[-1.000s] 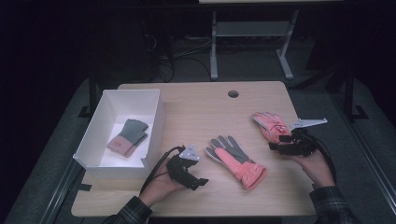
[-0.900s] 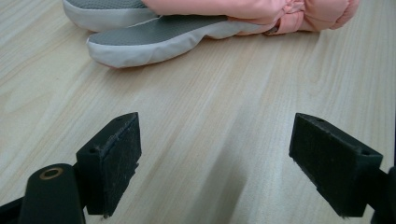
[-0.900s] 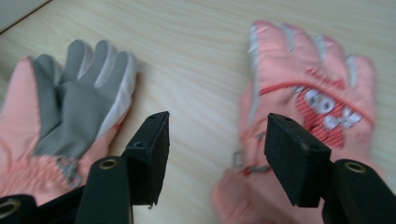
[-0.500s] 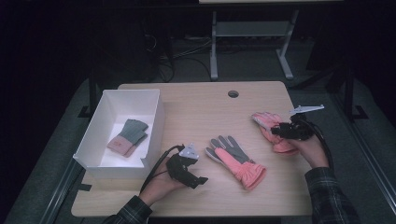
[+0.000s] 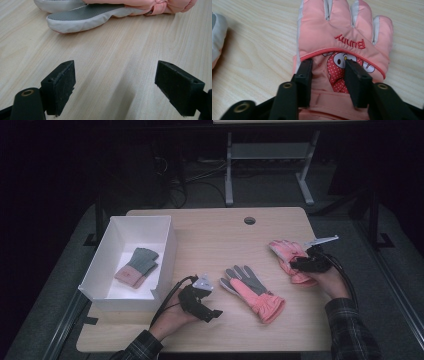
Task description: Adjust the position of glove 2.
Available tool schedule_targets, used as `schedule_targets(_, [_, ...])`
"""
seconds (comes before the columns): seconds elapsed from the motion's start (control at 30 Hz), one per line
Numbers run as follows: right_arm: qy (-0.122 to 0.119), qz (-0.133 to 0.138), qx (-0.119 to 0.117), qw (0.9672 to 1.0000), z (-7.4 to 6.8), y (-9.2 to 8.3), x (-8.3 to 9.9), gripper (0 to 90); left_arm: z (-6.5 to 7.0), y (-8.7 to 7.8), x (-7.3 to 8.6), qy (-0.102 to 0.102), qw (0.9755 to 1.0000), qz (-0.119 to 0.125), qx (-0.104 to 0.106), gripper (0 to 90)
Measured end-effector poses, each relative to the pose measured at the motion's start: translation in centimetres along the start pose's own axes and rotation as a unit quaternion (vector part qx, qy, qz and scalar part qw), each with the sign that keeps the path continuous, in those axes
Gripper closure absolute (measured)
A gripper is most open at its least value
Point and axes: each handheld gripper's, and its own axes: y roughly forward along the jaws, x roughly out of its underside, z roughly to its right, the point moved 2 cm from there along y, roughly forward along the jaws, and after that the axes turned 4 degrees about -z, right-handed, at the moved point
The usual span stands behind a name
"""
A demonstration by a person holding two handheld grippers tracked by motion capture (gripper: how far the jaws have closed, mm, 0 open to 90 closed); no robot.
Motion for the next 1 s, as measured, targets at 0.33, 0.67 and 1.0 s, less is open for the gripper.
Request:
schedule_targets(0.33, [0.005,0.011,-0.001,0.9999,0.2,-0.2,0.1,86.8,-0.1,0.1,0.1,-0.001,1.0,-0.002,-0.003,16.4])
schedule_targets(0.67, [0.002,0.038,-0.002,0.9993,-0.1,-2.8,-0.3,88.2,-0.1,0.0,0.3,-0.004,1.0,0.0,-0.002,16.4])
schedule_targets(1.0, [-0.016,0.053,-0.033,0.9979,-2.9,-6.1,-0.2,88.1,-0.1,-0.1,0.2,-0.005,1.0,0.004,-0.003,16.4])
